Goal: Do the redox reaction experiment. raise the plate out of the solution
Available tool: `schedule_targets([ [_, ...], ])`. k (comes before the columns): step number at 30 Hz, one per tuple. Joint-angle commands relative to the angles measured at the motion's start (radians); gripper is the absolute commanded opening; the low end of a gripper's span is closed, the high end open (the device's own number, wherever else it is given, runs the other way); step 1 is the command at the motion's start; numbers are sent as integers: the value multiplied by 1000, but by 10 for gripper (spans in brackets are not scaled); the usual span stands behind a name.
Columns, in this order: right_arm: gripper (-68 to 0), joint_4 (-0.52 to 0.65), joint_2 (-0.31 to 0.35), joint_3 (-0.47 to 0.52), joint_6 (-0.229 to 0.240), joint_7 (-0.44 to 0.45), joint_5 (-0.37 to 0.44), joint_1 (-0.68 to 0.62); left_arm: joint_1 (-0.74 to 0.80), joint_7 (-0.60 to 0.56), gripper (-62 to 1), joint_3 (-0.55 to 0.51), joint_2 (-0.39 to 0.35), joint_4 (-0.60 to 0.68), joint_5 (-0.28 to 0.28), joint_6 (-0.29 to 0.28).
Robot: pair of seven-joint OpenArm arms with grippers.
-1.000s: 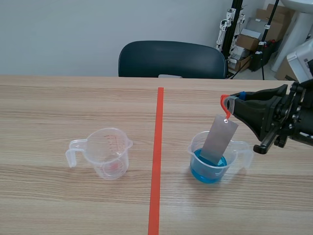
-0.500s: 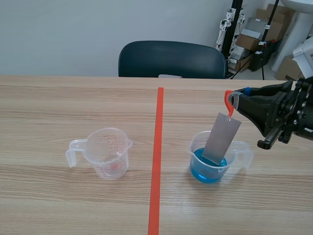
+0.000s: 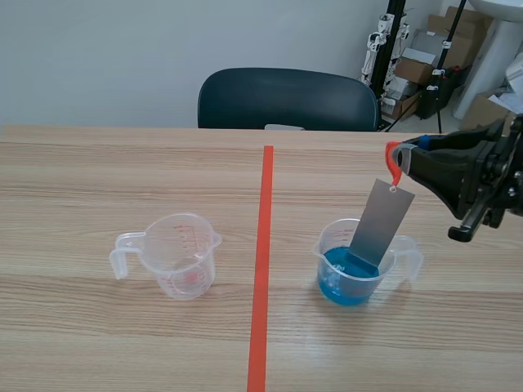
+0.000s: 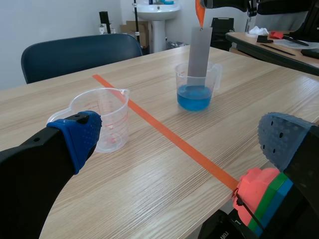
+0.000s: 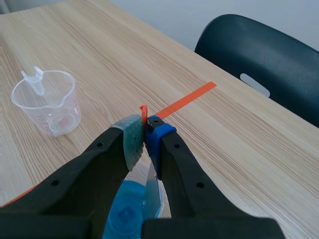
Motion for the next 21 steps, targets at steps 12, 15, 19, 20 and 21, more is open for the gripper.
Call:
schedule_targets([
  [12,-673,93,78,11,-3,19,15,10,-144,47,-304,13,0,17,-6,-64],
  [15,-673,103,93,11,-3,20,15,10,-209,143,-396,46,0,17,-6,-72],
  [19,-673,114,108,12,-4,20,16,10,-292,232,-481,95,0,17,-6,-74],
  [20,-673,118,111,12,-4,21,16,10,-310,247,-500,108,0,17,-6,-76],
  [21,-673,122,116,12,-4,21,16,10,-328,259,-521,120,0,17,-6,-76],
])
